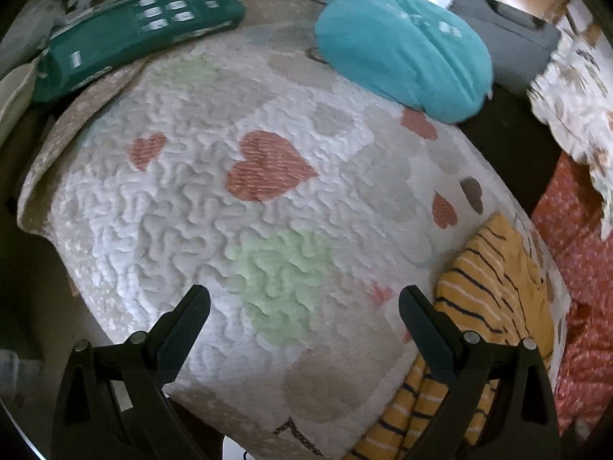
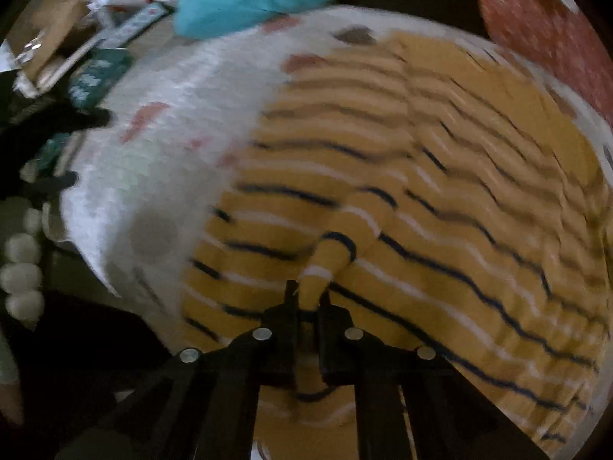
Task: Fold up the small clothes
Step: 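Close the right tool on the sleeve cuff, then lay the held sleeve across the sweater body and open the right tool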
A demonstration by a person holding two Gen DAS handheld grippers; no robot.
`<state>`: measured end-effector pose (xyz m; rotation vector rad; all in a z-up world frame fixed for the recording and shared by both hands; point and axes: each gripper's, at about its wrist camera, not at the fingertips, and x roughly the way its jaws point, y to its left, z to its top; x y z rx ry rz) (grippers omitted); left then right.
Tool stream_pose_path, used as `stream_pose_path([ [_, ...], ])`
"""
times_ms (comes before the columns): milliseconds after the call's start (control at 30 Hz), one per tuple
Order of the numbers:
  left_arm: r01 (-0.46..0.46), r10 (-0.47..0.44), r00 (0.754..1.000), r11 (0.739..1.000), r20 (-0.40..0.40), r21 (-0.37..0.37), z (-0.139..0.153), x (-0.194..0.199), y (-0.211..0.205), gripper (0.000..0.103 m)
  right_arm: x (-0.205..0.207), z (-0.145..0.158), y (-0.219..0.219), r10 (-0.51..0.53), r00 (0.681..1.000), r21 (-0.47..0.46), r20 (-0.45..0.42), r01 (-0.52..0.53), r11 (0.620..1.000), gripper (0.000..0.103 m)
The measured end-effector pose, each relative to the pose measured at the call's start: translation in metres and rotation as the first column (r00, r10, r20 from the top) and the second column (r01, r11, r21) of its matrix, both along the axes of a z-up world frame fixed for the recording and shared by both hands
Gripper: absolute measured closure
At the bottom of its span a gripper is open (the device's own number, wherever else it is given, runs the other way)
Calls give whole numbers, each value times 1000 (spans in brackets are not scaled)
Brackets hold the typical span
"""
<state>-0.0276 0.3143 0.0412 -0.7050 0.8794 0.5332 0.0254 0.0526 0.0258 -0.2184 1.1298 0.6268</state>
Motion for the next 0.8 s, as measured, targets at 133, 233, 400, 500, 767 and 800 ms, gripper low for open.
stream_pose_path([
  [133,-129,129,992,991,-12,-26,-6,-20,28,4,15,26,63,124,991,24,41,-125,992,95],
  [233,-238,237,971,969,-21,-65,-15,-41,53,4,39,42,133,220,972,25,79,-222,975,95],
  [400,-350,349,937,931,-30,-103,-25,-67,78,4,70,42,241,329,943,66,47,-332,941,95],
  [500,-365,363,931,925,-35,-107,-26,-69,82,4,84,25,280,340,940,63,-13,-338,939,90],
  [767,-158,158,987,987,-20,8,-10,-25,41,4,103,44,154,164,985,71,52,-167,983,49],
  [800,-120,120,993,993,-18,7,-11,-20,34,4,107,47,112,102,993,59,55,-105,993,49],
])
